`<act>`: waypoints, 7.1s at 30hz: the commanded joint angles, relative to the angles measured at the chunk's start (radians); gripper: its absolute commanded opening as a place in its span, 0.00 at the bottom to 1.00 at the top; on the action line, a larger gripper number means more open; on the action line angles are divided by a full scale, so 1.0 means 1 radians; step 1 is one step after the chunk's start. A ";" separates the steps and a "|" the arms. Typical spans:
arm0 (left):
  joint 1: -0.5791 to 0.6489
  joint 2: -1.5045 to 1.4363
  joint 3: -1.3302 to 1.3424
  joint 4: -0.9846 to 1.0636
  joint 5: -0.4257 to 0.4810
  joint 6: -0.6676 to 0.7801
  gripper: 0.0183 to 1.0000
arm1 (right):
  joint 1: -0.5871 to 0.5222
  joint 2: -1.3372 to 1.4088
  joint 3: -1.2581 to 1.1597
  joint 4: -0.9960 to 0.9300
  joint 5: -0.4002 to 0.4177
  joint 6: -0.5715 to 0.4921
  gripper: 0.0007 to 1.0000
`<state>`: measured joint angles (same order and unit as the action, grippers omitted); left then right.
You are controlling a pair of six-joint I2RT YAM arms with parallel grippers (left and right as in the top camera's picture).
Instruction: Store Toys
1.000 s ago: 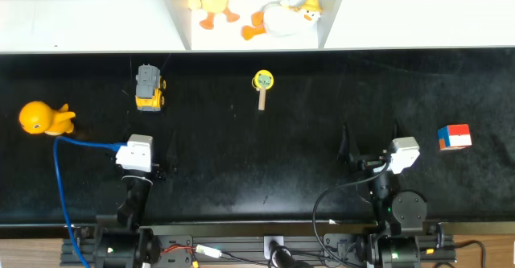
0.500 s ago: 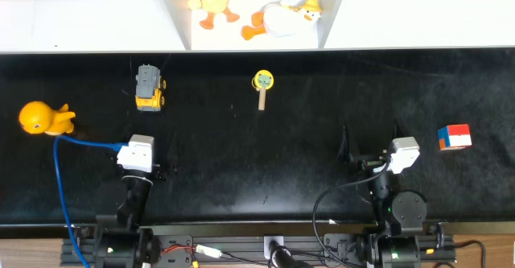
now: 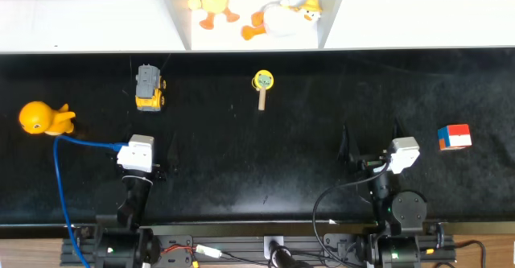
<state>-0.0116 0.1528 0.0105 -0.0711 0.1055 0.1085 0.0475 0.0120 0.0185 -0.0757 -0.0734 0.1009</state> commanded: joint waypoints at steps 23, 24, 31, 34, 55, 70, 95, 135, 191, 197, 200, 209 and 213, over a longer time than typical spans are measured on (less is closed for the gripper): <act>-0.001 -0.005 -0.002 -0.002 0.024 0.018 1.00 | 0.005 -0.008 -0.014 0.004 0.004 0.004 1.00; -0.001 -0.005 -0.002 -0.001 0.039 0.015 1.00 | 0.005 -0.008 -0.014 0.004 0.004 0.004 1.00; 0.000 -0.003 0.050 -0.059 0.049 -0.097 1.00 | 0.005 -0.008 -0.014 0.005 0.004 0.004 1.00; 0.000 0.006 0.173 -0.229 -0.009 -0.131 1.00 | 0.005 -0.008 -0.014 0.005 0.004 0.004 1.00; 0.314 0.629 1.014 -0.883 -0.514 -0.333 1.00 | 0.005 -0.008 -0.014 0.005 0.004 0.004 1.00; 0.559 0.747 1.030 -0.814 -0.216 -0.236 1.00 | 0.005 -0.008 -0.014 0.004 0.004 0.004 1.00; 0.666 1.161 1.029 -0.640 -0.203 -0.028 1.00 | 0.005 -0.008 -0.014 0.005 0.004 0.005 1.00; 0.768 1.332 1.021 -0.485 0.058 0.172 0.56 | 0.005 -0.008 -0.014 0.005 0.004 0.004 1.00; 0.415 1.523 1.347 -0.190 -0.108 -0.136 0.45 | 0.005 -0.008 -0.014 0.004 0.004 0.004 1.00; 0.431 1.593 1.405 -0.208 -0.083 -0.137 0.46 | 0.005 -0.008 -0.014 0.005 0.004 0.004 0.99; 0.432 1.611 1.423 -0.211 -0.082 -0.144 0.47 | 0.005 -0.008 -0.014 0.004 0.004 0.004 1.00; 0.437 1.656 1.451 -0.207 -0.082 -0.147 0.48 | 0.005 -0.008 -0.014 0.005 0.004 0.004 1.00; 0.438 1.658 1.451 -0.207 -0.085 -0.147 0.56 | 0.005 -0.008 -0.014 0.005 0.004 0.004 1.00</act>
<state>0.4149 1.7882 1.4384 -0.2771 0.0227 -0.0284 0.0475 0.0120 0.0185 -0.0753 -0.0738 0.1009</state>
